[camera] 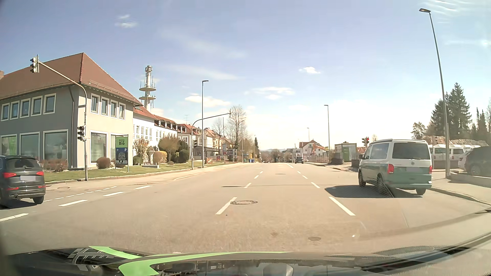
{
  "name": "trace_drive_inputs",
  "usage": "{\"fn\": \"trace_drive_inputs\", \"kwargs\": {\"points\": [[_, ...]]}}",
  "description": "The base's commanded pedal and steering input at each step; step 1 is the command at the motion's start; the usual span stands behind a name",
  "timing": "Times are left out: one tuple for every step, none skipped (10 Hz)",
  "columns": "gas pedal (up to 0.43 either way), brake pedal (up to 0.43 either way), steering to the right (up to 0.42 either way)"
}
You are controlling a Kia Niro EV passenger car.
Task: Follow the waypoints while adhering to traffic rules and regulations
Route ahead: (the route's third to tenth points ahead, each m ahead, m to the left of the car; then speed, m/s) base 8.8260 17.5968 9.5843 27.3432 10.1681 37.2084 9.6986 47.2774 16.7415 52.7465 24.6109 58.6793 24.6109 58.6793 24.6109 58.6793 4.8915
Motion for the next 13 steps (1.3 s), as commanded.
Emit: {"fn": "trace_drive_inputs", "kwargs": {"points": [[0.079,0.000,-0.248],[0.079,0.000,-0.279],[0.079,0.000,-0.318],[0.079,0.000,-0.348],[0.079,0.000,-0.385],[0.079,0.000,-0.418],[0.079,0.000,-0.437],[0.079,0.000,-0.456],[0.067,0.000,-0.474],[0.059,0.000,-0.488],[0.059,0.000,-0.501],[0.047,0.000,-0.505],[0.028,0.000,-0.505]]}}
